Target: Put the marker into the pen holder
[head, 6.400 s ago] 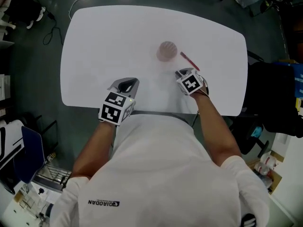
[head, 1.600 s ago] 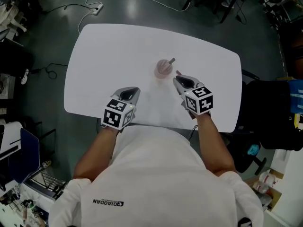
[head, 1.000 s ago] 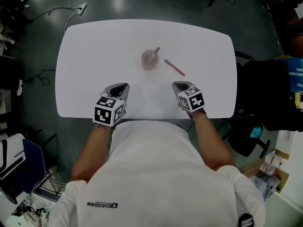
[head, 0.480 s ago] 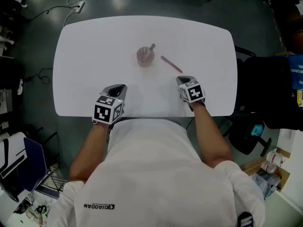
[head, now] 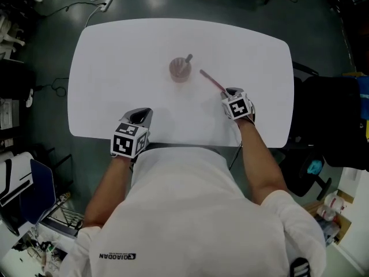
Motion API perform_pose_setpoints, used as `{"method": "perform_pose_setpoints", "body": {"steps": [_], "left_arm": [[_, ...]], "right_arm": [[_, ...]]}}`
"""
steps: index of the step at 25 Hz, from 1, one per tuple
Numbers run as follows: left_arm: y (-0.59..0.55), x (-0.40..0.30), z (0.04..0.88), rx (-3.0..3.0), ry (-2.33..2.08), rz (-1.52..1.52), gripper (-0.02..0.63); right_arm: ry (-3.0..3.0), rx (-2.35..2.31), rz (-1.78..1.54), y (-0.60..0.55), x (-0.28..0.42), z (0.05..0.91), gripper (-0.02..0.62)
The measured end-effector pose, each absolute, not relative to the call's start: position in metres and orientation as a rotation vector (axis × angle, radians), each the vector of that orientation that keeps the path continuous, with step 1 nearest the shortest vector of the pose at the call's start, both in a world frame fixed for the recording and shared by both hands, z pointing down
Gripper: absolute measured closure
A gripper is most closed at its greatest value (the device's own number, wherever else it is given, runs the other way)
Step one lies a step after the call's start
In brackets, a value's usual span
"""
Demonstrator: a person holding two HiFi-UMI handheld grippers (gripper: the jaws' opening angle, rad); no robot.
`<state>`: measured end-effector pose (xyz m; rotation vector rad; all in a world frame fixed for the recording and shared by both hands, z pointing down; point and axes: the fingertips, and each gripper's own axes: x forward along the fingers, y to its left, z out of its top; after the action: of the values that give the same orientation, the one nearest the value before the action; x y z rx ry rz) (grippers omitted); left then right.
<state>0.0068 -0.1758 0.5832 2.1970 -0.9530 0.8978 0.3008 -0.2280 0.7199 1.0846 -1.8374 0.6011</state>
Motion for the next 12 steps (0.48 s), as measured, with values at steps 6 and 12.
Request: {"method": "perform_pose_setpoints", "body": {"steps": [6,12], "left_arm": [[-0.170,-0.002,0.581,2.174,-0.999,0.885,0.577],[-0.170,-0.007,0.581,2.160,-1.031,0.866,0.577]], "right_arm": [[-1.862,1.050,0.593,-0.240,0.291,0.722,0.495],[-1.874,1.020,0.613,-0.241,0.288,0.723,0.525]]}}
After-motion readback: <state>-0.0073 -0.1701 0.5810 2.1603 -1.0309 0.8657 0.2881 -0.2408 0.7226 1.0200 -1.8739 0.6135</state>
